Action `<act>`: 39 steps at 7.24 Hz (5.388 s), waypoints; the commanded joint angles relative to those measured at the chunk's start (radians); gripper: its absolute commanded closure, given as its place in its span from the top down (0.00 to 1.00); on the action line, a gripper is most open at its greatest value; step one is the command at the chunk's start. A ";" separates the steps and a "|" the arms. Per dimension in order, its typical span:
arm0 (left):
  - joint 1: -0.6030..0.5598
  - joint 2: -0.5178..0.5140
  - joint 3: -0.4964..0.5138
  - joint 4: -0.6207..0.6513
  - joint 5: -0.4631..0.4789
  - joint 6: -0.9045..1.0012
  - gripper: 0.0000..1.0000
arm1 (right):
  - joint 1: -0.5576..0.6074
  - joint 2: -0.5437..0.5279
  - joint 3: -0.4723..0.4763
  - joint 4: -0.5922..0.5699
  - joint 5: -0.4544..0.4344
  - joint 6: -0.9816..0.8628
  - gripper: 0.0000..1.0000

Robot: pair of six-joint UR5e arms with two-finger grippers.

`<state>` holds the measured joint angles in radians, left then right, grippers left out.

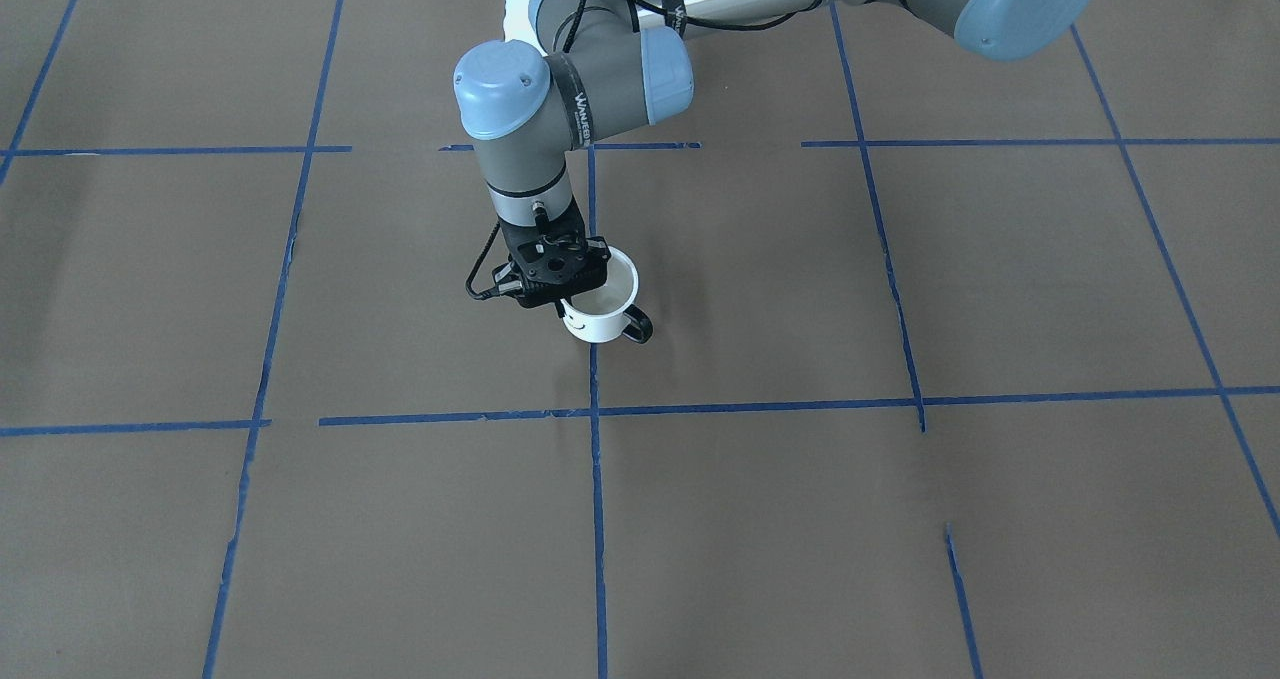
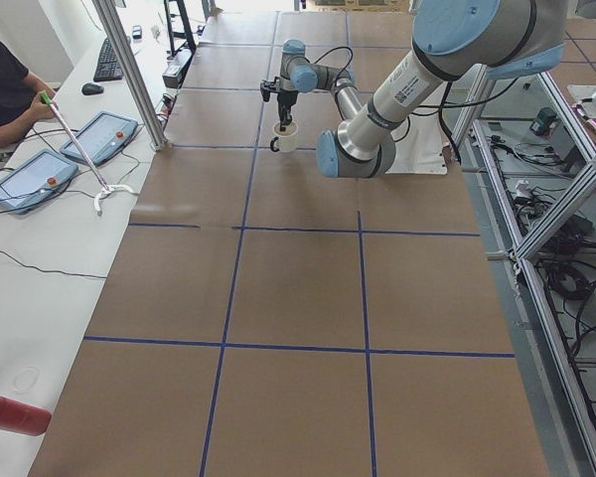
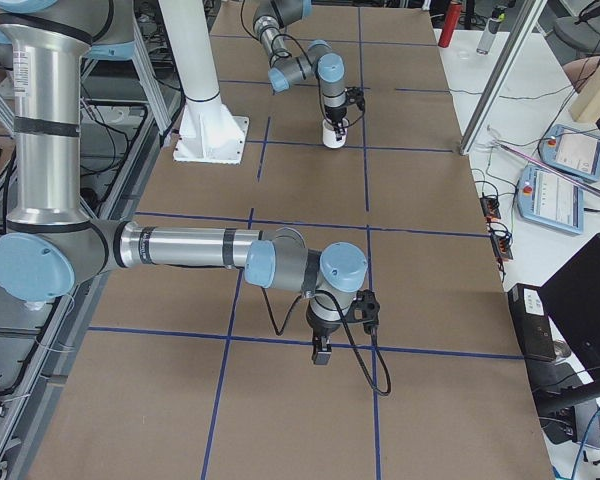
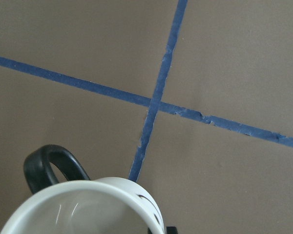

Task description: Flip mug

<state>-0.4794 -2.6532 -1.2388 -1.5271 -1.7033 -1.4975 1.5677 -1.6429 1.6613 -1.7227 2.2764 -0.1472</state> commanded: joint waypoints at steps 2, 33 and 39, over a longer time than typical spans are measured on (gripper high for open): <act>0.012 0.013 -0.002 -0.005 0.002 0.000 0.00 | 0.000 0.000 0.000 0.000 0.000 0.000 1.00; -1.134 1.036 -0.373 0.030 -0.693 1.740 1.00 | 0.000 0.000 0.000 0.000 0.000 0.000 1.00; -1.136 1.021 -0.387 0.148 -0.690 1.718 1.00 | 0.000 0.000 0.000 0.000 0.000 0.000 1.00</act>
<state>-1.6153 -1.6331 -1.6208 -1.3800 -2.3936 0.2310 1.5677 -1.6429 1.6613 -1.7227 2.2764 -0.1472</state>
